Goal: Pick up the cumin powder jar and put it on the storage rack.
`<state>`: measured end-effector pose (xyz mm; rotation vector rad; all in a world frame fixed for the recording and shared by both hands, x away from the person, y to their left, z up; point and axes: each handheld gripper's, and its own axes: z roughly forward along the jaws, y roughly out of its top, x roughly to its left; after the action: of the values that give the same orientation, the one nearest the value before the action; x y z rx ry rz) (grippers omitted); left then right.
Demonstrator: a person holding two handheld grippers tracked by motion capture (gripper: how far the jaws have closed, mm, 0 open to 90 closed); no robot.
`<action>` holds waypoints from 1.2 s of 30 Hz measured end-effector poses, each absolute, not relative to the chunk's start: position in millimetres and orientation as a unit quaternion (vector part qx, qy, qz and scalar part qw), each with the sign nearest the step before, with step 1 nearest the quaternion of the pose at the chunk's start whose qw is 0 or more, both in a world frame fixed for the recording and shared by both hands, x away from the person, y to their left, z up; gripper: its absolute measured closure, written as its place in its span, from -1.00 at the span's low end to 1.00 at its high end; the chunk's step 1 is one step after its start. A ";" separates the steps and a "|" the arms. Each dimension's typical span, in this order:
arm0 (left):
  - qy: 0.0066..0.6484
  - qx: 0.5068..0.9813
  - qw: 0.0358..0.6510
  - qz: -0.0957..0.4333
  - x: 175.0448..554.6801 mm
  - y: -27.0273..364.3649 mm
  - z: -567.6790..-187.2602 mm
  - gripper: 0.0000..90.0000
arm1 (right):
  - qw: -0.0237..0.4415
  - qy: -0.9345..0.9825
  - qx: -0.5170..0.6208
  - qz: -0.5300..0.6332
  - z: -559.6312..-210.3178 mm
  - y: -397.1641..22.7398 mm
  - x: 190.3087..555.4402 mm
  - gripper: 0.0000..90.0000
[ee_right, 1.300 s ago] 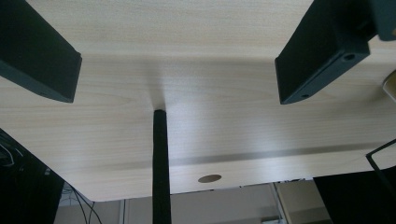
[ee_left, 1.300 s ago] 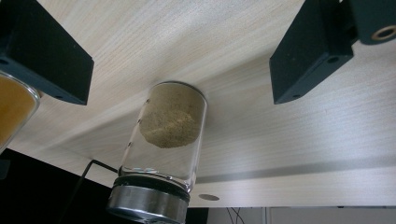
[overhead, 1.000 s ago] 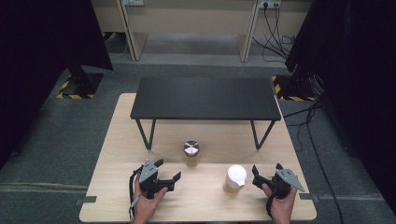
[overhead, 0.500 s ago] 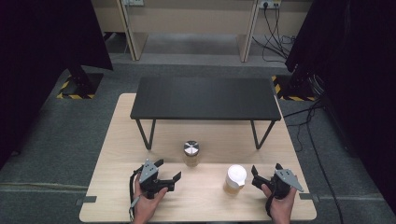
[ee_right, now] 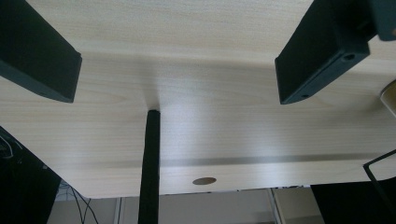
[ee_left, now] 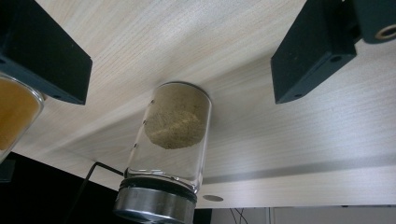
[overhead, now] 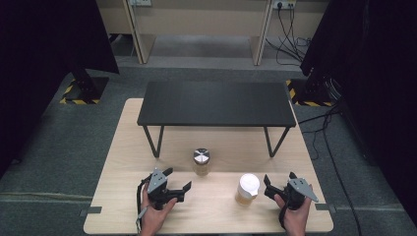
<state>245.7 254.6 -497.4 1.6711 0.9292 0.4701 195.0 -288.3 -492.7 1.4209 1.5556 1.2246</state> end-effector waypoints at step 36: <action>0.331 0.754 0.515 0.238 294.4 192.8 -489.0 -0.96 | 0.341 0.600 0.544 0.477 -493.6 -288.4 192.6 -0.99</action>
<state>294.4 192.8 -489.0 1.8125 0.7958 0.5715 192.6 -288.4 -493.6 1.4159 1.5598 1.2412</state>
